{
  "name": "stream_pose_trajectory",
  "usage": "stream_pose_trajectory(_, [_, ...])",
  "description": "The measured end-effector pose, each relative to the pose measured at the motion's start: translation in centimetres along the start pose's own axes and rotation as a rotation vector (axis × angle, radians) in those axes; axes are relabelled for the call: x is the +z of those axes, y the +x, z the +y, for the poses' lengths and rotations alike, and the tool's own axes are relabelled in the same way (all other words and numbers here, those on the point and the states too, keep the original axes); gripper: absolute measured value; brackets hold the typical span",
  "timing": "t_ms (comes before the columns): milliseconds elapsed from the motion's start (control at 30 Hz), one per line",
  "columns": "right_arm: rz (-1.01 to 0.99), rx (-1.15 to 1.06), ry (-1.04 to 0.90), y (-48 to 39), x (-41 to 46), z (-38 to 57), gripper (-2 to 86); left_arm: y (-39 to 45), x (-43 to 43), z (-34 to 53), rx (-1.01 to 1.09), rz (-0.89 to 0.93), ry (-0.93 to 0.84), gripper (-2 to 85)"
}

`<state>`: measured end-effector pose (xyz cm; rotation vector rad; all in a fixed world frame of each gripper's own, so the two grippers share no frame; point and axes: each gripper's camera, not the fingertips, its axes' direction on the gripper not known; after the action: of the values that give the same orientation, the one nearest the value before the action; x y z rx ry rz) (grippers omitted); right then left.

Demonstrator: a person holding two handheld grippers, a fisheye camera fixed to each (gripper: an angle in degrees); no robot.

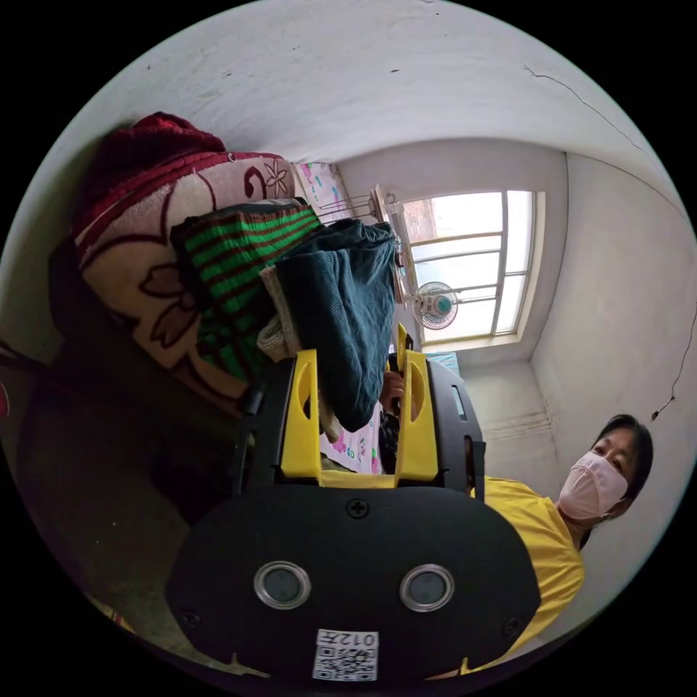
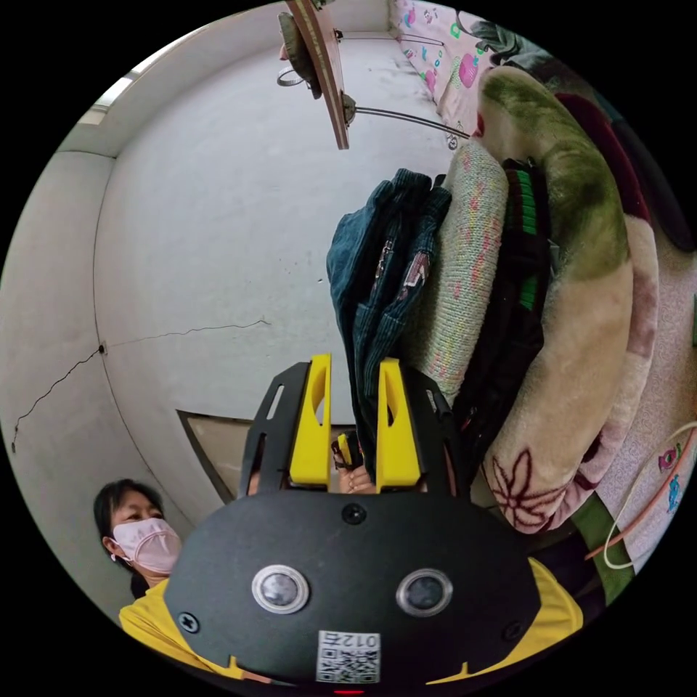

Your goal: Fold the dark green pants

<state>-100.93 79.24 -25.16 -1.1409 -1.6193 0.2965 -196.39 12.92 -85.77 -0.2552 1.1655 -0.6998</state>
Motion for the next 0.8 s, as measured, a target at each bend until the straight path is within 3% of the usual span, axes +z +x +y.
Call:
stream_pose_trajectory(533, [-0.009,0.009,-0.033,1.7,-3.1,-2.1,6.8,-1.5,-2.1,-0.7,-0.015,-0.104,-0.045,9.6])
stream_pose_trajectory(800, [-0.049,0.032,-0.055,2.6,-4.5,-3.2,8.2,2.8,-5.1,1.1,0.123,-0.035,0.106,4.2])
